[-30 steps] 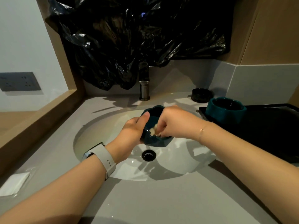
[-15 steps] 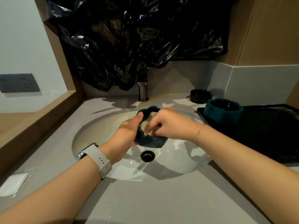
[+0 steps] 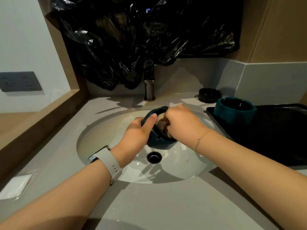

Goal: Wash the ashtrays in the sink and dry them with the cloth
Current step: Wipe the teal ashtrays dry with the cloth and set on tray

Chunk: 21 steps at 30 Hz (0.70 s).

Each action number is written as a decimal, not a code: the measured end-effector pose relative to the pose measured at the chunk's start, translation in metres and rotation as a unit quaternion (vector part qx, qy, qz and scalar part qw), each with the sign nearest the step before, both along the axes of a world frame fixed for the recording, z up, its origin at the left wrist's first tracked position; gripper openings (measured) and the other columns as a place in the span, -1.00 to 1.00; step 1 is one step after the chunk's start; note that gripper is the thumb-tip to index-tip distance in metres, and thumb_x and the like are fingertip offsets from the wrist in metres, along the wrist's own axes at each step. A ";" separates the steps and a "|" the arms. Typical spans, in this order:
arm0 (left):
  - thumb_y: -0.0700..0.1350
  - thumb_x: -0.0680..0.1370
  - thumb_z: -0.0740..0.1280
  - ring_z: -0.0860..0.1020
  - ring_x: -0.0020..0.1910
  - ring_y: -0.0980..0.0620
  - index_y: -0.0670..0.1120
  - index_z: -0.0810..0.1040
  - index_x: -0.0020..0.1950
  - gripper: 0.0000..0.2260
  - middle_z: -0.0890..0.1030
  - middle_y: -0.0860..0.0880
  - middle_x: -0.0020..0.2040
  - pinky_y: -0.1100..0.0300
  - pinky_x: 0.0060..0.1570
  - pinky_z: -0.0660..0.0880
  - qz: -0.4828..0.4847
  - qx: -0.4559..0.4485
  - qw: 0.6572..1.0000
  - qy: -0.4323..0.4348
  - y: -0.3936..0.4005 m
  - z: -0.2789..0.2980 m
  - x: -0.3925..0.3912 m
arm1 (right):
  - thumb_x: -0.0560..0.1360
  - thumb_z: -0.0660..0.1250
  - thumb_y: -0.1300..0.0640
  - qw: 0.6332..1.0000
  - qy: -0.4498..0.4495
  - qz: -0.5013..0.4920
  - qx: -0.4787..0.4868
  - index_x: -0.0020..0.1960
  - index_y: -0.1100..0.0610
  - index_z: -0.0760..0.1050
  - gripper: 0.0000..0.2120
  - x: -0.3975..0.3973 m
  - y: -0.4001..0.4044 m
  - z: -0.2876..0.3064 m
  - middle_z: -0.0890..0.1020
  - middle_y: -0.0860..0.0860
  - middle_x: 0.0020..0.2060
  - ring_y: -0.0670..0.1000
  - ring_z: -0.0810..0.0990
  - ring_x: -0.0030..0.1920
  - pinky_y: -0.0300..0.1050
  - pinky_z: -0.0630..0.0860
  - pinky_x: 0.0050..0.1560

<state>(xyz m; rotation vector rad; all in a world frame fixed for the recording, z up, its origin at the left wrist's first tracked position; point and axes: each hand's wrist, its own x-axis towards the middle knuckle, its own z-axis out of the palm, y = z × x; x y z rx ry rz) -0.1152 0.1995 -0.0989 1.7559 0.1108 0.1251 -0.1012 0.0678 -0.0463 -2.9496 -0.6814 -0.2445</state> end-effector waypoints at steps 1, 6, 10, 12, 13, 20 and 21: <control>0.15 0.61 0.24 0.66 -0.01 -0.10 -0.11 0.56 0.11 -0.65 0.68 -0.12 -0.04 0.01 0.05 0.61 0.000 0.011 1.000 -0.012 0.000 -0.002 0.000 | 0.48 0.26 0.28 1.000 0.018 0.000 0.000 -0.26 0.19 0.40 -0.85 0.000 0.000 -0.001 0.34 0.02 -0.40 0.05 0.42 -0.32 -0.23 0.32 -0.41; 0.17 0.61 0.21 0.62 -0.13 -0.04 -0.06 0.55 0.05 -0.68 0.65 -0.10 -0.08 0.12 -0.10 0.56 0.004 0.030 0.999 0.013 0.000 -0.002 -0.001 | 0.47 0.37 0.15 0.971 0.211 0.026 0.111 -0.20 0.16 0.57 -0.90 0.002 -0.005 -0.004 0.54 0.00 -0.38 -0.04 0.49 -0.37 -0.27 0.43 -0.39; 0.17 0.62 0.18 0.61 -0.14 -0.01 -0.06 0.52 0.10 -0.67 0.64 -0.08 -0.08 0.17 -0.17 0.50 0.015 0.003 0.999 0.036 0.000 0.001 0.000 | 0.47 0.42 0.14 0.870 0.318 -0.024 0.376 -0.21 0.20 0.58 -0.86 0.005 -0.001 -0.011 0.57 0.03 -0.35 -0.04 0.51 -0.33 -0.21 0.50 -0.21; 0.16 0.62 0.19 0.63 -0.14 0.00 -0.07 0.54 0.11 -0.68 0.66 -0.08 -0.08 0.17 -0.16 0.53 -0.003 -0.009 0.999 0.036 -0.001 0.002 0.001 | 0.49 0.39 0.23 0.787 0.354 -0.048 0.502 -0.23 0.19 0.55 -0.87 0.002 0.003 -0.014 0.56 0.06 -0.39 -0.05 0.50 -0.41 -0.26 0.51 -0.31; 0.16 0.61 0.20 0.64 -0.14 0.00 -0.07 0.54 0.10 -0.67 0.66 -0.07 -0.09 0.16 -0.14 0.55 -0.008 -0.011 0.999 0.036 -0.001 0.002 0.001 | 0.50 0.39 0.24 0.749 0.366 -0.057 0.550 -0.18 0.20 0.56 -0.92 0.001 0.005 -0.017 0.58 0.08 -0.35 -0.04 0.54 -0.39 -0.25 0.54 -0.29; 0.16 0.62 0.20 0.62 -0.07 -0.08 -0.05 0.55 0.08 -0.69 0.63 -0.11 -0.07 -0.06 0.10 0.59 0.016 -0.009 0.997 0.079 0.009 0.007 -0.002 | 0.50 0.37 0.17 0.942 0.242 0.084 0.217 -0.10 0.19 0.64 -0.89 0.002 -0.009 -0.011 0.57 -0.02 -0.31 -0.08 0.47 -0.30 -0.31 0.38 -0.28; 0.16 0.62 0.20 0.60 -0.11 -0.08 -0.04 0.55 0.05 -0.70 0.60 -0.12 -0.12 -0.07 0.11 0.59 0.011 -0.003 0.997 0.082 0.006 0.007 -0.002 | 0.50 0.37 0.18 0.952 0.234 0.093 0.174 -0.15 0.18 0.62 -0.91 0.002 -0.011 -0.009 0.54 -0.06 -0.34 -0.11 0.44 -0.32 -0.34 0.35 -0.32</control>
